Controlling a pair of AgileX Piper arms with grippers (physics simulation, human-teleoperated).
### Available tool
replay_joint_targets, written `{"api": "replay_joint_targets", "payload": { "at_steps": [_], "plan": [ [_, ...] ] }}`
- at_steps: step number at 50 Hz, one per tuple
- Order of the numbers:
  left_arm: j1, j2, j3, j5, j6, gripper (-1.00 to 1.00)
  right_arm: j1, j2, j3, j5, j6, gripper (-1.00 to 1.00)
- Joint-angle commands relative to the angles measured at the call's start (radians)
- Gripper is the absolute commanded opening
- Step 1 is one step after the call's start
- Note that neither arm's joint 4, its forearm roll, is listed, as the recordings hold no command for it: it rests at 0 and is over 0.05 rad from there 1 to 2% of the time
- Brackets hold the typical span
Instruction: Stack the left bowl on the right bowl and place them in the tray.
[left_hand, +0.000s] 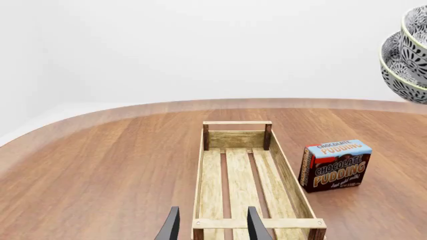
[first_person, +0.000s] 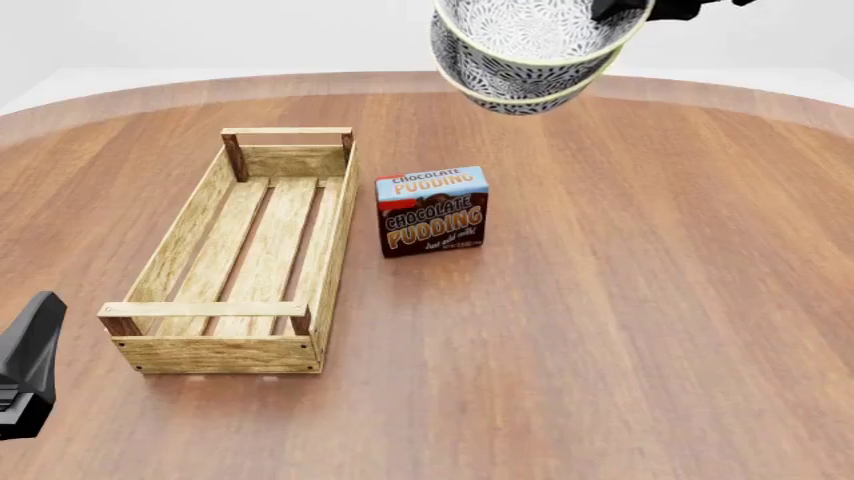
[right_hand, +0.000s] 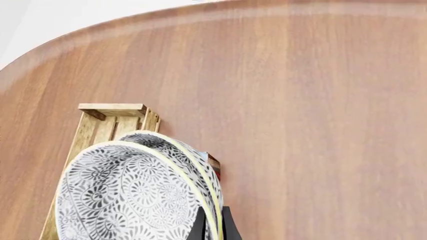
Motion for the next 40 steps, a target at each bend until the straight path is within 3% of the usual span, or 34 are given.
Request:
{"api": "replay_joint_targets", "payload": {
  "at_steps": [1,5,6,7,9,11,13,16,40],
  "plan": [
    [0.0,0.0,0.0,0.0,0.0,1.0,-0.02,0.094,-0.174,0.06,-0.095,-1.0],
    [0.0,0.0,0.0,0.0,0.0,1.0,-0.055,0.179,-0.32,0.111,-0.201,-1.0],
    [0.0,0.0,0.0,0.0,0.0,1.0,-0.041,0.195,-0.353,0.122,-0.198,-1.0],
    [0.0,0.0,0.0,0.0,0.0,1.0,-0.049,0.218,-0.394,0.14,-0.245,-1.0],
    [0.0,0.0,0.0,0.0,0.0,1.0,-0.059,0.235,-0.42,0.149,-0.272,-1.0],
    [0.0,0.0,0.0,0.0,0.0,1.0,-0.029,0.263,-0.463,0.165,-0.252,-1.0],
    [0.0,0.0,0.0,0.0,0.0,1.0,-0.028,0.299,-0.523,0.185,-0.285,-1.0],
    [0.0,0.0,0.0,0.0,0.0,1.0,-0.007,0.345,-0.596,0.213,-0.278,-1.0],
    [0.0,0.0,0.0,0.0,0.0,1.0,0.148,0.557,-0.924,0.343,-0.262,-1.0]
  ]
}}
